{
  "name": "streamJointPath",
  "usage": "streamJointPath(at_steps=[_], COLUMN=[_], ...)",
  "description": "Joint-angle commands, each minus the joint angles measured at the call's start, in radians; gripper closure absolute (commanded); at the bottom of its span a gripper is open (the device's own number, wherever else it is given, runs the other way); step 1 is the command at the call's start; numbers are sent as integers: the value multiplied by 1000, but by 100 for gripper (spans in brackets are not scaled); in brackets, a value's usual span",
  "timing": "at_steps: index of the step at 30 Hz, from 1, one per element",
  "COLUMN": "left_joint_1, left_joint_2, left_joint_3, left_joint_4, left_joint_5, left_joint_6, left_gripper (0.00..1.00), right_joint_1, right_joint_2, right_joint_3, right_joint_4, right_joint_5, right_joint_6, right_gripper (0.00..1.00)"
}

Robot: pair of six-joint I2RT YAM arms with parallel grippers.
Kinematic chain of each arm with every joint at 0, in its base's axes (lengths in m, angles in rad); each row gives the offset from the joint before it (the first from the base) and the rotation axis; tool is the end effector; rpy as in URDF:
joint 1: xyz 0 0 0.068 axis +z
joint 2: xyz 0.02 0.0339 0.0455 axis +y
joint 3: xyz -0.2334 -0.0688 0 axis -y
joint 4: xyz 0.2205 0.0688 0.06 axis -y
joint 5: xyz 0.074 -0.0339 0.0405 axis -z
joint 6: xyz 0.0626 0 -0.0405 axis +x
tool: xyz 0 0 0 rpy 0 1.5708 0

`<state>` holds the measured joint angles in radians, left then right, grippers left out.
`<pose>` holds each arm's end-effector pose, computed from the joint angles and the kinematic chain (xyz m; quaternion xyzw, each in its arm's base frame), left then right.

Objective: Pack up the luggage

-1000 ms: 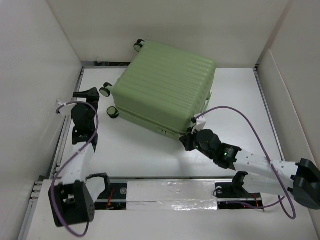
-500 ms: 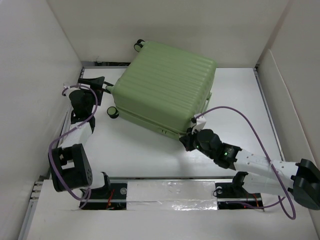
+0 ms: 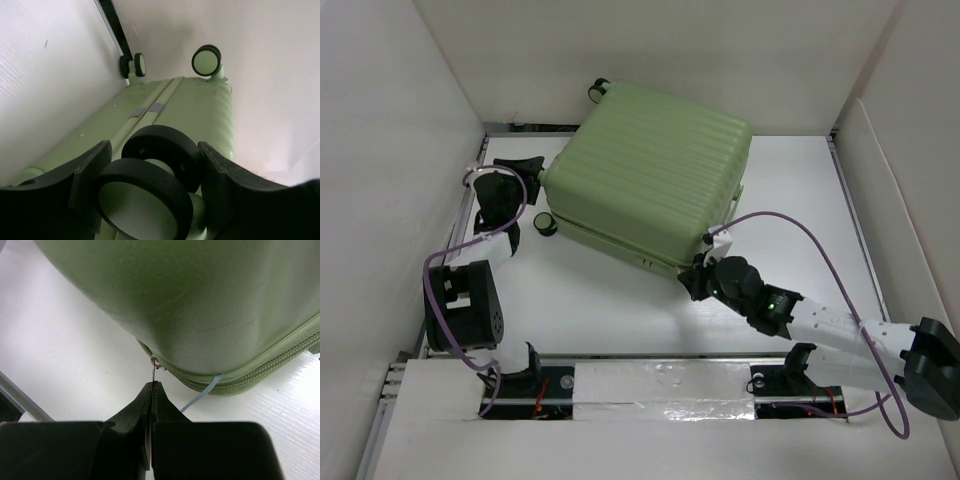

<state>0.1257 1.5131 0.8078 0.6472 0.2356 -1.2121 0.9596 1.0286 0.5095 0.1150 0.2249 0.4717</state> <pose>0.3471 0.0291 0.2414 -0.3846 0.6167 -0.4254 0.5392 0.1520 0.1926 0.2030 -0.1403 0.8197 0.2884 0.4745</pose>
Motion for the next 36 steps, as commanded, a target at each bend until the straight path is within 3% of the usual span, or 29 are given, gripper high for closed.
streamJointPath(at_steps=[1, 4, 9, 16, 24, 28, 31, 32, 33, 35, 36], left_joint_1=[0, -9, -60, -377, -699, -887, -957, -957, -957, -945, -945], left_joint_2=[-7, -7, -114, -358, -577, -574, -507, -489, -470, -467, -472], left_joint_3=[45, 41, -64, -387, -556, -541, -487, -469, -454, -430, -446], left_joint_4=[169, 207, 281, 359, 300, 278, 301, 313, 325, 252, 352], left_joint_5=[13, 11, -42, -263, -352, -484, -513, -509, -481, -496, -478], left_joint_6=[-13, 15, 85, 146, 123, 152, 175, 174, 181, 181, 186], left_gripper=[63, 100, 100, 100, 100, 100, 100, 100, 100, 100, 100], right_joint_1=[-22, -59, -117, -272, -441, -317, -52, 79, 131, 195, 195], right_joint_2=[-9, -12, -38, -47, -102, -73, 3, 30, 60, 44, 18], right_joint_3=[49, 46, 64, 127, 144, 94, 38, 37, 62, 69, 64], right_joint_4=[109, 127, 123, 71, 5, 62, 171, 187, 160, 86, 87], right_joint_5=[-64, -108, -144, -203, -248, -265, -198, -132, -55, 6, -1], right_joint_6=[-2, -1, -33, -97, -166, -96, -12, 11, 53, 31, 30], right_gripper=[100, 100, 100, 100, 100, 100, 100, 100, 100, 100, 100])
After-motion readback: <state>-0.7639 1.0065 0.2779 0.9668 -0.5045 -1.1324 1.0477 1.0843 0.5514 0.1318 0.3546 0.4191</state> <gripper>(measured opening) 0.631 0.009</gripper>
